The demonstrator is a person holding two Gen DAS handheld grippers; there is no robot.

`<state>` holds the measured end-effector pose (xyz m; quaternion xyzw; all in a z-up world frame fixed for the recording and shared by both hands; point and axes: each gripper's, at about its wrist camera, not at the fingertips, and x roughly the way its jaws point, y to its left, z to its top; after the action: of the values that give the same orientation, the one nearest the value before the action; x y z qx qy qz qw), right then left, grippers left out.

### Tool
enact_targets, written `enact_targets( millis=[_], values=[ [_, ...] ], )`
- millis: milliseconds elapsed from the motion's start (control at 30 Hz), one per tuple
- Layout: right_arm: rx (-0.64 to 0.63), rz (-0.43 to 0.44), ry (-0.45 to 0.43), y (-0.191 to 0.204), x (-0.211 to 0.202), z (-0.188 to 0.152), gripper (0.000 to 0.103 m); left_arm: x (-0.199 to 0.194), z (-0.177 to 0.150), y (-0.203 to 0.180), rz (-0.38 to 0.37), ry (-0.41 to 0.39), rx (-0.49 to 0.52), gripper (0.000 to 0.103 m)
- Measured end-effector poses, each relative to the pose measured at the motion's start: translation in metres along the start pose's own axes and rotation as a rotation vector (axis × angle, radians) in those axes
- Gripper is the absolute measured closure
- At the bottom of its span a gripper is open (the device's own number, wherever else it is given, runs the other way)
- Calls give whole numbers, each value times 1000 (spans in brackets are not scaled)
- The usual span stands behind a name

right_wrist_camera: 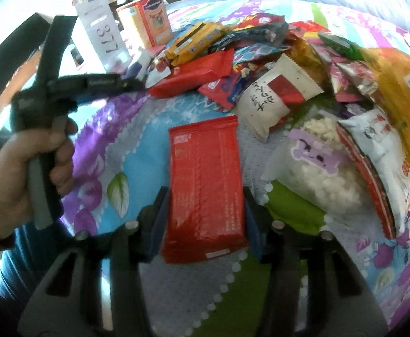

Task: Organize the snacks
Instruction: 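Grasp the white-blue stick pack with the left tool while the right grasps the red wafer pack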

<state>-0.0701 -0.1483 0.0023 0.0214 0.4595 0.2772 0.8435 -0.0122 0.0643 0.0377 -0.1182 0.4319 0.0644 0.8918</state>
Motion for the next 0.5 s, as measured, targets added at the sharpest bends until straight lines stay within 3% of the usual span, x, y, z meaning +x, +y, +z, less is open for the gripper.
enact_targets(
  millis=[333, 500],
  values=[
    [6, 3, -77, 9, -28, 12, 54, -80, -5, 4, -64, -107, 51, 91],
    [1, 4, -123, 20, -47, 24, 54, -115, 2, 3, -61, -162, 89, 91]
  ],
)
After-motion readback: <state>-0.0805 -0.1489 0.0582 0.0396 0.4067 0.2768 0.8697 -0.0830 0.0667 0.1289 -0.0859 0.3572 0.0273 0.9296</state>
